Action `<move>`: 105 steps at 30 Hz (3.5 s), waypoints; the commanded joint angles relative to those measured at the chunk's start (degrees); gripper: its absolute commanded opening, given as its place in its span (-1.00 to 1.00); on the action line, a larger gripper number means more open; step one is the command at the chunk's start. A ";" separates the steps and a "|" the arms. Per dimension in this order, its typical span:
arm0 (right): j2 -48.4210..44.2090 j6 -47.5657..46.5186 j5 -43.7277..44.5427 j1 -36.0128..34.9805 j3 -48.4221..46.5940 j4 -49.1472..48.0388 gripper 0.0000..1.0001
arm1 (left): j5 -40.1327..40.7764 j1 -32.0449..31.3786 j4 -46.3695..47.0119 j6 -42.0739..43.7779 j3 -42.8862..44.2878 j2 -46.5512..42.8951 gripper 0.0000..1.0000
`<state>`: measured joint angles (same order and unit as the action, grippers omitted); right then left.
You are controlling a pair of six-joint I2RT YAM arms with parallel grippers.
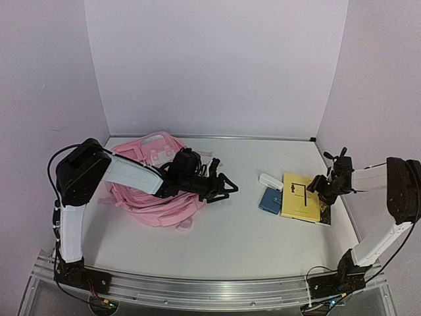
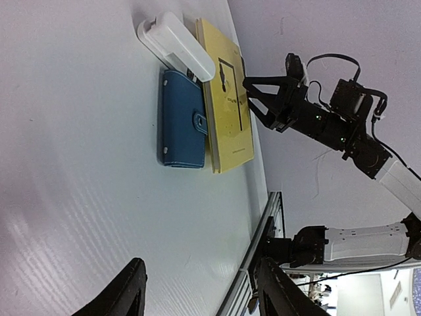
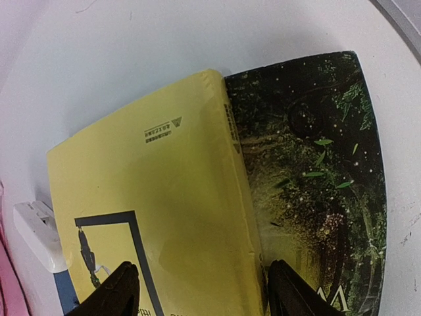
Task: Pack the student bag
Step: Pick up the book from the center of the board.
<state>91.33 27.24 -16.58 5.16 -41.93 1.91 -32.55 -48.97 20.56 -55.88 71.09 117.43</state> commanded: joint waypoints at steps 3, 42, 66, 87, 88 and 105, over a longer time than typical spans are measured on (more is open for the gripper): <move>-1.55 1.40 -5.76 -0.87 3.82 6.40 0.28 | -2.62 -3.24 15.51 -10.37 5.84 7.93 0.12; 13.11 8.27 -5.67 -24.50 -5.10 1.39 0.23 | 2.34 -3.61 9.03 -12.26 1.85 13.31 0.10; 11.31 11.14 -4.42 -26.38 -2.35 -1.36 0.22 | 7.90 -3.33 16.51 -4.78 4.20 11.05 -0.58; -19.09 4.76 -2.35 -26.37 -4.40 1.14 0.96 | -10.01 -0.29 3.30 10.20 -0.96 -9.28 -1.00; -19.40 2.86 -4.50 -26.36 -5.61 1.92 0.96 | -11.81 -0.15 -0.07 12.81 -0.73 -10.94 -1.00; -13.53 -10.02 -40.14 -26.71 -16.12 11.51 0.88 | -36.09 6.87 -36.42 38.58 1.20 -26.06 -1.00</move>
<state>77.20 20.11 -43.46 -21.04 -55.88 12.22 -61.16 -42.21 -10.03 -26.57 68.55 94.79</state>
